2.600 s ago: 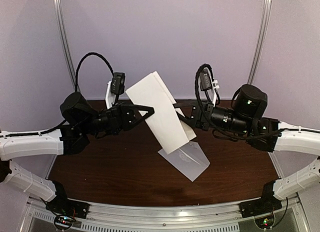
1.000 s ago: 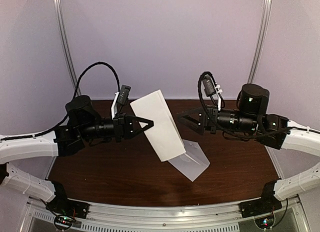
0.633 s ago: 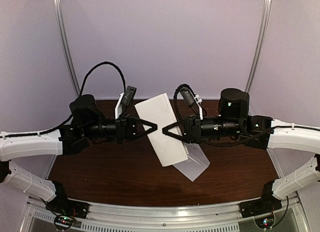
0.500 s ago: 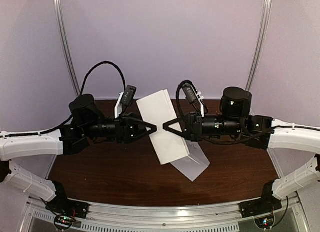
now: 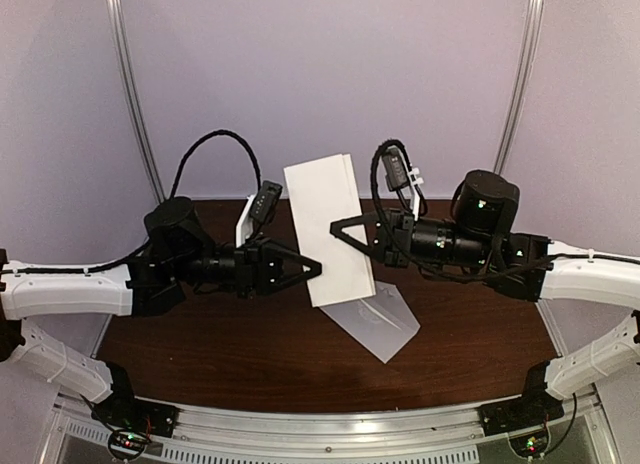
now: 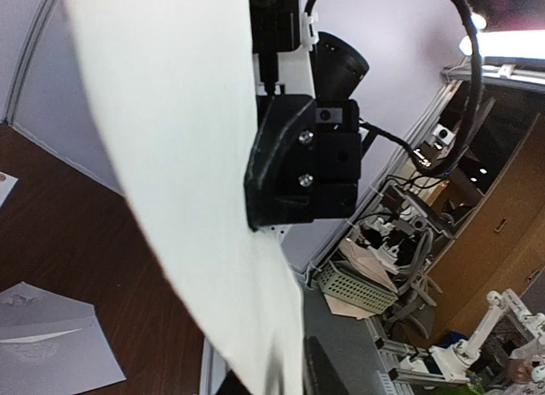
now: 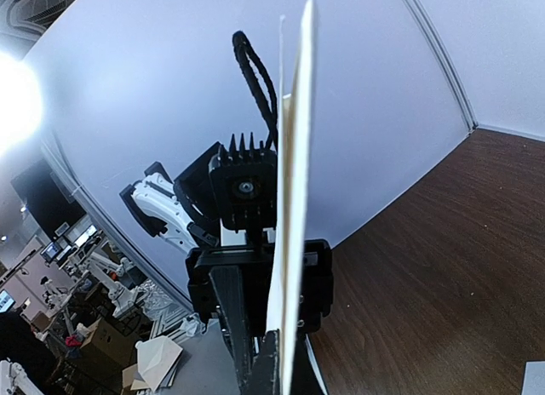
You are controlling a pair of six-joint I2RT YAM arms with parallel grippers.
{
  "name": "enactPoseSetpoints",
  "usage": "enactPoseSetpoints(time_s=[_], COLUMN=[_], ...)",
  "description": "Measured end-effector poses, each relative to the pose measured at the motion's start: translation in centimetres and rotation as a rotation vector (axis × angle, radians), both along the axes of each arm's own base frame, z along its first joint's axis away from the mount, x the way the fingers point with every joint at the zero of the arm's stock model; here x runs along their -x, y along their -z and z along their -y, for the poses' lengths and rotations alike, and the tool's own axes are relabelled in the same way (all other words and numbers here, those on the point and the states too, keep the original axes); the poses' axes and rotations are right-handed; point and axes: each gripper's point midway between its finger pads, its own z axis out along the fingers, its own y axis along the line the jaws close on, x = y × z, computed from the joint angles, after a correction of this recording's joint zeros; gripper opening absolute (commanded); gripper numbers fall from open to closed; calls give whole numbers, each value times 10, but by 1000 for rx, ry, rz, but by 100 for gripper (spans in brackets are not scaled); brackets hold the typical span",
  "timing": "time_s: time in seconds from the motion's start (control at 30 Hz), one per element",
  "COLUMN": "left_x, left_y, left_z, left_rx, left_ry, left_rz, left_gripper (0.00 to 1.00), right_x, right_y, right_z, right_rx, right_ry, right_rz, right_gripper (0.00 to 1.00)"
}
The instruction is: Place the letter into the envelope and seal it
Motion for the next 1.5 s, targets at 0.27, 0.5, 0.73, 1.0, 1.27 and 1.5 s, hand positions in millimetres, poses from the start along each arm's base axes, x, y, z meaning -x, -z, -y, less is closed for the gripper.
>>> enactPoseSetpoints(time_s=[0.27, 0.5, 0.73, 1.0, 1.27, 1.5], left_x=[3, 8, 11, 7, -27, -42], left_y=[10, 21, 23, 27, 61, 115], left_z=[1, 2, 3, 4, 8, 38], left_rx=[-19, -40, -45, -55, -189, -358], left_ry=[5, 12, 13, -20, -218, -319], left_rz=[-24, -46, -54, -63, -128, -198], left_gripper=[37, 8, 27, 45, 51, 45], right_x=[-6, -7, -10, -17, -54, -78], right_y=[-3, -13, -13, -8, 11, 36], right_z=[3, 9, 11, 16, 60, 116], right_rx=[-9, -29, -30, -2, 103, 185], right_ry=[39, 69, 89, 136, 334, 520], right_rz=[2, 15, 19, 22, -4, -52], right_gripper=[0, 0, 0, 0, 0, 0])
